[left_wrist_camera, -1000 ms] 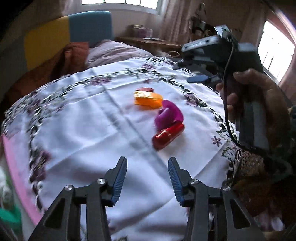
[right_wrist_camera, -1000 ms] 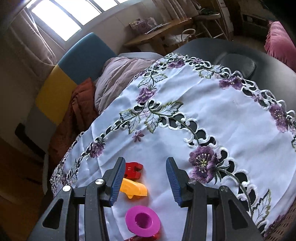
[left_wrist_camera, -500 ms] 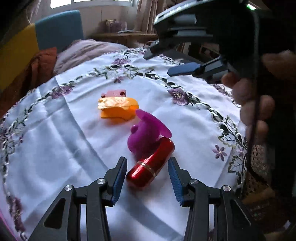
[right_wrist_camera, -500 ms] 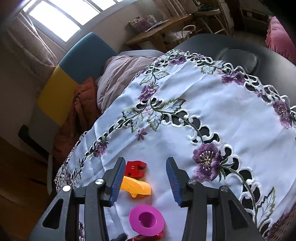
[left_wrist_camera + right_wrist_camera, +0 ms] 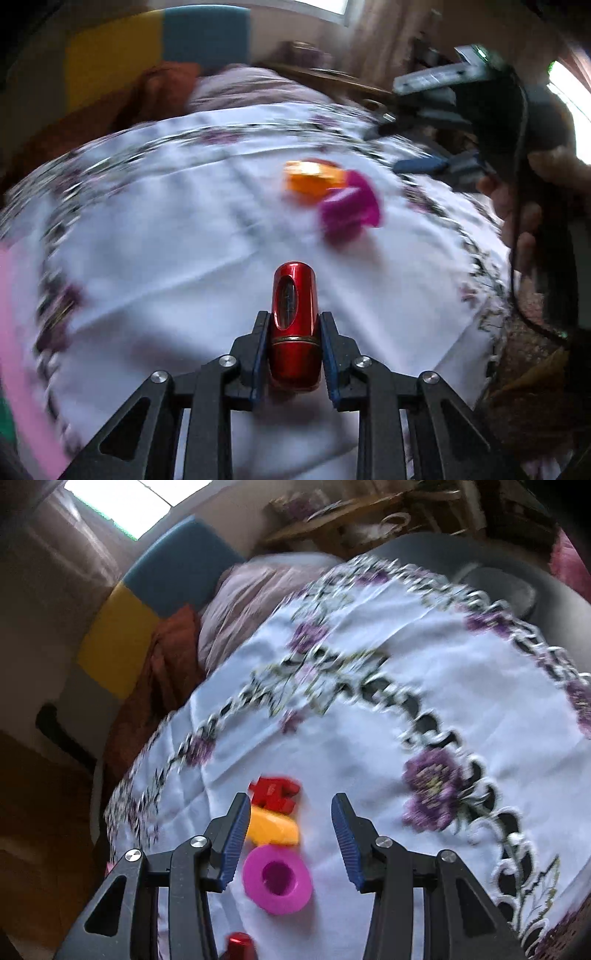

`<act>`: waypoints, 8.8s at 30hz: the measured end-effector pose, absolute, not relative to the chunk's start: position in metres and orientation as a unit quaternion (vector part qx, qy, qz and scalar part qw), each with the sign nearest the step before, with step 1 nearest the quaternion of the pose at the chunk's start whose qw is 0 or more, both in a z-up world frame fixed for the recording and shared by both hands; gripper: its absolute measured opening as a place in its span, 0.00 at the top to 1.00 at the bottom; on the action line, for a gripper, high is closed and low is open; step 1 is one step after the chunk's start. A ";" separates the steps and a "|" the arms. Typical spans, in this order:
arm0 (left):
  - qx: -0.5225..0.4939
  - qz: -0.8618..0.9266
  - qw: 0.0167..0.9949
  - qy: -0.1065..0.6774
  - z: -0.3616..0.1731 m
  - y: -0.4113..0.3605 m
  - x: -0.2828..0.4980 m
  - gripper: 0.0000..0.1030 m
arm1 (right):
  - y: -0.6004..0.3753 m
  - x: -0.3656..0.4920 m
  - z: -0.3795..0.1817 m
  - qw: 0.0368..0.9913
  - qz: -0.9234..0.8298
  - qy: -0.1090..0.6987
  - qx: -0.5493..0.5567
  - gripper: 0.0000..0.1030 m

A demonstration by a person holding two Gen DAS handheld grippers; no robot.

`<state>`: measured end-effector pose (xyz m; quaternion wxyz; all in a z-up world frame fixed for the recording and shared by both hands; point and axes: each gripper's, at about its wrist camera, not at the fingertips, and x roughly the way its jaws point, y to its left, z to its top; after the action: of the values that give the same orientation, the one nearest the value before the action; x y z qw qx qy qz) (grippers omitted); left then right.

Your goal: Organize rigid objects

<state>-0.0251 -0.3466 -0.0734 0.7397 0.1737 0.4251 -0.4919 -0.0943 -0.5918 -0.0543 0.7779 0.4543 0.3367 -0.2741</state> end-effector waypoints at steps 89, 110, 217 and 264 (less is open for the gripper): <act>0.091 -0.472 0.767 0.425 -0.087 -0.310 -0.010 0.73 | -0.534 -0.039 -0.084 0.767 -0.193 0.520 0.323 0.79; 0.103 -0.442 0.788 0.416 -0.072 -0.295 -0.016 0.75 | -0.525 -0.024 -0.086 0.785 -0.228 0.537 0.208 0.93; -0.004 -0.242 0.878 0.412 -0.027 -0.076 0.029 0.55 | -0.533 -0.046 -0.068 0.786 -0.230 0.511 0.263 0.41; 0.031 -0.216 0.894 0.392 -0.024 -0.062 0.019 0.54 | -0.498 -0.020 -0.071 0.818 -0.236 0.485 0.202 0.69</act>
<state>0.0186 -0.0625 -0.0238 0.8939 0.0306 0.3918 -0.2158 -0.0197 -0.4979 -0.0710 0.8177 0.2018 0.4847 -0.2361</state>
